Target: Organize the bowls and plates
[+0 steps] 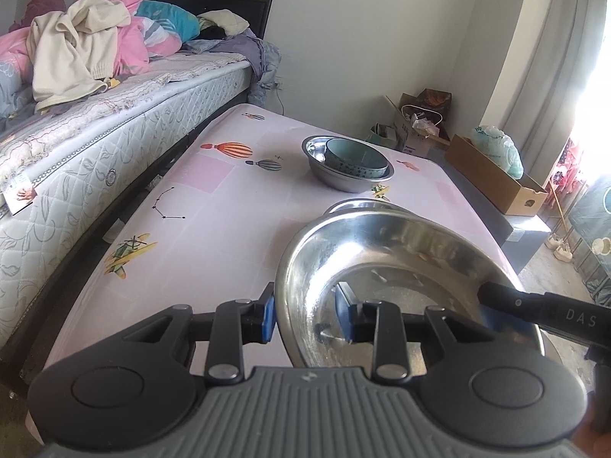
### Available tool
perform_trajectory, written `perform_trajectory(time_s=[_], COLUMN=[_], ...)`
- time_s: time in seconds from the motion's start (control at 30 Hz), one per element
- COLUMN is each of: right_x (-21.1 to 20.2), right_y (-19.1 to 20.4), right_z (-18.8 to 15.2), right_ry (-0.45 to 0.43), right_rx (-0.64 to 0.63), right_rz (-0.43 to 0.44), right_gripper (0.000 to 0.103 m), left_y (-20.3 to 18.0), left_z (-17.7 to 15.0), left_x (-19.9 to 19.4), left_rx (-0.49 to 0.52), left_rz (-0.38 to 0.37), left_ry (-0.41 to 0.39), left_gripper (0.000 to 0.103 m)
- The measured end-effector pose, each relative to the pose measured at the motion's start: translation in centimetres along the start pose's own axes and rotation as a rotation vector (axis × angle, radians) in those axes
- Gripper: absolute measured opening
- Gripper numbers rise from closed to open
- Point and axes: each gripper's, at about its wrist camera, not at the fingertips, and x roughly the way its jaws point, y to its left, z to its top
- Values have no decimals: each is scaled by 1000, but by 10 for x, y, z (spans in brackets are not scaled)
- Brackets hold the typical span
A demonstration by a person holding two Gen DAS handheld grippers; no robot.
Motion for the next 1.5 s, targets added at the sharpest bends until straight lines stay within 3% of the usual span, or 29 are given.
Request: perform_trajectory(time_s=[0.5, 0.9, 1.37, 1.5], right_x=[31, 70, 93, 93], right_y=[-39, -68, -77, -75], right_z=[30, 44, 51, 55], right_ry=[-14, 37, 53, 38], right_rx=[52, 83, 105, 86], right_rz=[-55, -105, -128, -143], right_gripper=[22, 23, 25, 33], left_y=[-25, -35, -37, -36], left_z=[27, 35, 39, 41], left_x=[65, 113, 126, 120], left_rx=[20, 19, 7, 0], left_rz=[-45, -56, -36, -31], left_ry=[60, 125, 113, 90], left_gripper=[32, 32, 33, 39])
